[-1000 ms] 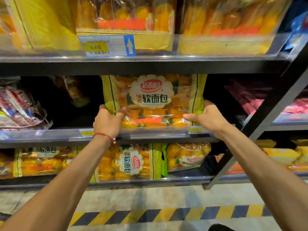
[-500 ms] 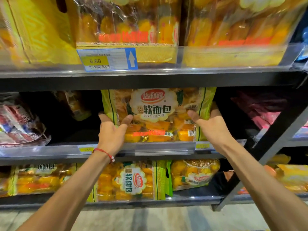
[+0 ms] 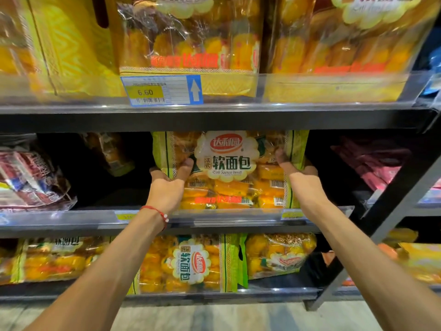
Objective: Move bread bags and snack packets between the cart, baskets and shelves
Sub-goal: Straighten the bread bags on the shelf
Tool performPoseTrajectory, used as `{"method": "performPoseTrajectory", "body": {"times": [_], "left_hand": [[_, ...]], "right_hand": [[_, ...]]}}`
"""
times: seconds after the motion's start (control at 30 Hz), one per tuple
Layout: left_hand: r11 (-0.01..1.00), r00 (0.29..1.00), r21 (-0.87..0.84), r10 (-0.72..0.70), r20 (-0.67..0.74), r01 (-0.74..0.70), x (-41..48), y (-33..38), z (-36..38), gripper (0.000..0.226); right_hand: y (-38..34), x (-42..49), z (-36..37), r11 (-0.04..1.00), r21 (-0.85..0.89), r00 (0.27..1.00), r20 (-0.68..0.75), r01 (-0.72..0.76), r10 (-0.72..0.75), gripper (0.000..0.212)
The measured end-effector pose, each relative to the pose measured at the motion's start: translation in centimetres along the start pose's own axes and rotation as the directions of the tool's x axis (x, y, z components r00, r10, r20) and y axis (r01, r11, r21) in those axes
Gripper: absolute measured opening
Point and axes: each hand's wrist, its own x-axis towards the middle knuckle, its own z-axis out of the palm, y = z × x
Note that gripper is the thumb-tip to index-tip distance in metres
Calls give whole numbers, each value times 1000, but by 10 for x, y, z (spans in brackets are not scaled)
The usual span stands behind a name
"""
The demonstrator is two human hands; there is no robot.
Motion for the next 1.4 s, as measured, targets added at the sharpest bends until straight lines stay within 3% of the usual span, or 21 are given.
{"method": "performPoseTrajectory", "body": {"times": [0.17,0.3,0.47,0.57,0.6,0.67,0.73,0.83,0.9,0.97,1.13,1.23,1.3,1.4], "left_hand": [[996,995,85,9,104,-18,-5,1,-8,106],[992,999,123,23,38,-28,-10,2,-7,123],[998,999,48,39,31,-41,-9,1,-2,98],[997,999,72,0,41,-3,-10,5,-1,98],[994,999,107,-7,34,3,-11,6,0,102],[982,997,184,61,-50,-51,-15,3,0,98],[956,959,256,199,-200,-145,-23,-3,-1,92],[879,882,367,405,-240,-304,-44,-14,-1,100],[815,861,433,487,-149,-386,-55,-21,3,94],[763,863,518,497,-89,-386,-55,-26,9,88],[719,937,639,350,8,-274,-41,-22,11,66],[707,934,651,358,8,-276,-42,-24,11,70],[617,876,703,481,19,-354,-49,-29,9,85],[337,688,751,695,210,-568,-66,-30,6,81]], "right_hand": [[-1,-8,-8,987,-161,986,165,12,15,125],[4,-2,-7,994,-103,994,104,-35,46,92],[6,1,-4,998,-21,998,41,-53,53,59],[1,0,2,996,-51,994,74,-78,82,114],[-1,-1,2,994,-83,994,75,-75,81,122],[1,-2,1,981,-176,996,23,-77,82,119],[6,-6,-1,955,-297,996,-89,-22,-5,120],[23,-24,-1,835,-526,923,-221,160,-315,116],[36,-37,3,756,-597,889,-149,268,-433,94],[44,-40,7,685,-667,891,-72,292,-449,79],[35,-26,14,505,-848,932,-40,159,-360,78],[38,-26,14,493,-857,936,-38,150,-351,74],[44,-33,13,503,-840,893,-51,204,-447,75],[40,-49,15,394,-816,722,40,422,-691,72]]}}
